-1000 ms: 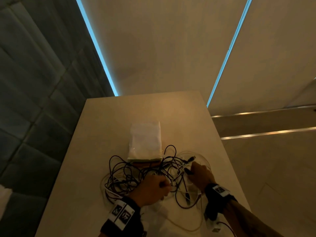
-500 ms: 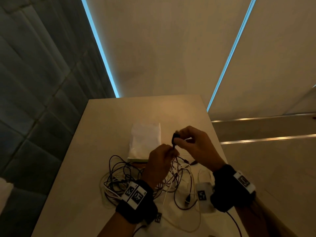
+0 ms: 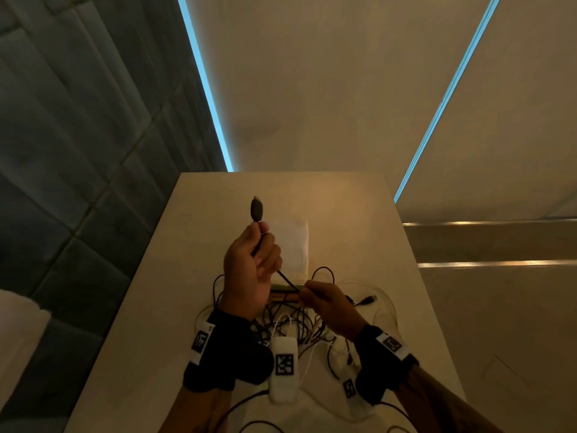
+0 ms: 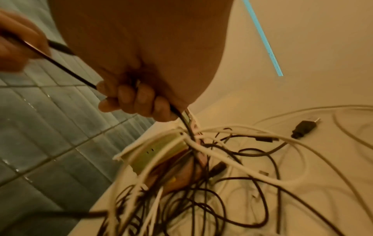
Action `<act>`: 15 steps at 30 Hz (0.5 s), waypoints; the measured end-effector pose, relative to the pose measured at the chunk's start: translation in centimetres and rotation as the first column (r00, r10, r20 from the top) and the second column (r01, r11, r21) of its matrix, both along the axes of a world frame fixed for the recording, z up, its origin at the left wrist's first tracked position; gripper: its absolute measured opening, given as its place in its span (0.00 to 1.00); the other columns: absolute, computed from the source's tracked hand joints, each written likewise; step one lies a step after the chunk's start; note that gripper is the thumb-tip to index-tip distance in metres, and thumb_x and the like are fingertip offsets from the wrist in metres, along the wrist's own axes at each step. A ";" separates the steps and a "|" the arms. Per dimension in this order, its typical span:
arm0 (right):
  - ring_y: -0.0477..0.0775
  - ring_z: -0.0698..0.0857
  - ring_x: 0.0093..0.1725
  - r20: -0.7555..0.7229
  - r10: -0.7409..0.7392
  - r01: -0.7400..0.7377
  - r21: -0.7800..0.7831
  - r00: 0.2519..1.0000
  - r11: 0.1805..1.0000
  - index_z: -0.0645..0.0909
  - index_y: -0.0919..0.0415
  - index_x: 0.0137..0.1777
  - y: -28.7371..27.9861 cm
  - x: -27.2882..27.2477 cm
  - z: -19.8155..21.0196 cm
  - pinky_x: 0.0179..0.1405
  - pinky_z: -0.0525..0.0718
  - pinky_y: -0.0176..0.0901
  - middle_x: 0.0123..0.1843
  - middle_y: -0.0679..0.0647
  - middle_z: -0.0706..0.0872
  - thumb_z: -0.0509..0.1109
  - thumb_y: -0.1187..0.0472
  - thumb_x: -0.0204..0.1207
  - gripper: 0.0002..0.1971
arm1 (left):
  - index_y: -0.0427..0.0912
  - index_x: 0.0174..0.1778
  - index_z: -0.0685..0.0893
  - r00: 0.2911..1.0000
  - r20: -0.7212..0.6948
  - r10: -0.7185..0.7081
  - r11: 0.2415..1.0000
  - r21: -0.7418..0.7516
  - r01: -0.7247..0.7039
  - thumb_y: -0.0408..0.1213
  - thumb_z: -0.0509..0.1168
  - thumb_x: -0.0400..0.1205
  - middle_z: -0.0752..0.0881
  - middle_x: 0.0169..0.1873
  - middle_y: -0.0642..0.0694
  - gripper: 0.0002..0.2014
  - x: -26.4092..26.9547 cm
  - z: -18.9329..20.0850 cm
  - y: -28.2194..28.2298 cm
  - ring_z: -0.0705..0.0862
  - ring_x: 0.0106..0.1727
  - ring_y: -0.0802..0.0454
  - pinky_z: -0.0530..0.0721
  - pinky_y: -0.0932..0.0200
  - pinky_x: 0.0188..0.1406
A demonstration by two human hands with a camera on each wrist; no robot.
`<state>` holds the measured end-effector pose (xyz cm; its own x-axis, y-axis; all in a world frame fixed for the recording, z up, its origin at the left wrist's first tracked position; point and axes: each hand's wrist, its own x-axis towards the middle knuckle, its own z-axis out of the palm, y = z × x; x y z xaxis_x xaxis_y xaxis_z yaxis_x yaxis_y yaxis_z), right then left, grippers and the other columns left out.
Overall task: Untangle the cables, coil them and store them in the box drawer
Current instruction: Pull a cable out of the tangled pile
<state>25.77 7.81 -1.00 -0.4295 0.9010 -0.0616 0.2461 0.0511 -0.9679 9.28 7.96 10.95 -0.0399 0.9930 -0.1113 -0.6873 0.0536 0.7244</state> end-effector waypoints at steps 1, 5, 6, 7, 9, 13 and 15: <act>0.35 0.76 0.34 0.036 -0.003 0.002 0.011 0.999 1.000 0.81 0.39 0.36 0.0 0.1 -0.5 0.42 0.74 0.38 0.31 0.36 0.81 0.62 0.60 0.85 0.18 | 0.41 0.40 0.77 1.000 0.010 -0.004 1.000 0.003 0.004 0.39 0.48 0.89 0.64 0.16 0.54 0.16 -0.4 0.3 -0.1 0.58 0.15 0.60 0.58 0.64 0.16; 0.36 0.74 0.32 0.143 0.017 -0.026 0.059 0.990 0.998 0.79 0.46 0.41 -0.1 0.4 -1.9 0.39 0.71 0.38 0.31 0.41 0.76 0.61 0.60 0.85 0.13 | 0.43 0.38 0.74 0.999 -0.046 -0.018 1.000 0.012 0.018 0.40 0.48 0.89 0.66 0.18 0.52 0.16 -1.4 1.1 -0.7 0.58 0.16 0.59 0.56 0.63 0.15; 0.36 0.74 0.31 0.163 0.020 -0.033 0.075 0.986 0.997 0.78 0.41 0.40 -0.3 0.3 -2.0 0.38 0.71 0.38 0.31 0.41 0.76 0.60 0.60 0.86 0.15 | 0.43 0.38 0.74 0.998 -0.060 -0.016 1.000 0.017 0.017 0.39 0.48 0.89 0.67 0.18 0.52 0.16 -1.7 1.4 -0.8 0.58 0.16 0.59 0.57 0.65 0.15; 0.36 0.75 0.31 0.192 0.017 -0.035 0.088 0.981 0.996 0.76 0.37 0.38 -0.4 0.4 -2.3 0.38 0.71 0.37 0.30 0.41 0.76 0.60 0.60 0.86 0.17 | 0.43 0.38 0.73 0.997 -0.072 -0.011 1.000 0.020 0.012 0.39 0.48 0.89 0.67 0.19 0.51 0.16 -2.0 1.8 -0.9 0.58 0.16 0.59 0.58 0.66 0.15; 0.36 0.76 0.32 0.260 0.002 -0.028 0.096 0.966 0.995 0.73 0.35 0.35 -0.5 0.7 -3.2 0.38 0.72 0.35 0.31 0.39 0.76 0.60 0.61 0.85 0.20 | 0.43 0.37 0.73 0.994 -0.111 0.009 1.000 0.013 -0.007 0.39 0.47 0.89 0.68 0.19 0.51 0.16 -2.5 2.3 -1.2 0.59 0.16 0.58 0.58 0.66 0.14; 0.38 0.73 0.28 0.239 -0.157 0.148 0.055 0.958 0.987 0.77 0.49 0.32 0.5 0.4 -1.9 0.35 0.72 0.42 0.28 0.45 0.76 0.62 0.60 0.84 0.17 | 0.43 0.37 0.70 0.945 -0.326 0.021 0.994 -0.091 -0.053 0.40 0.47 0.90 0.75 0.19 0.47 0.16 -2.5 1.5 -1.8 0.59 0.14 0.58 0.56 0.68 0.14; 0.38 0.72 0.24 0.069 -0.248 0.248 0.014 0.966 0.969 0.80 0.59 0.35 1.3 -0.3 1.4 0.28 0.71 0.35 0.27 0.46 0.75 0.64 0.63 0.83 0.13 | 0.42 0.37 0.69 0.896 -0.443 -0.021 0.977 -0.200 -0.076 0.40 0.47 0.90 0.82 0.22 0.43 0.16 -2.2 0.2 -2.1 0.65 0.12 0.56 0.57 0.69 0.14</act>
<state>25.48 9.08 0.40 -0.1875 0.9791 -0.0783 0.3191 -0.0147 -0.9476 7.06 5.90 11.18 -0.1600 0.9470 -0.2785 -0.3037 0.2212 0.9267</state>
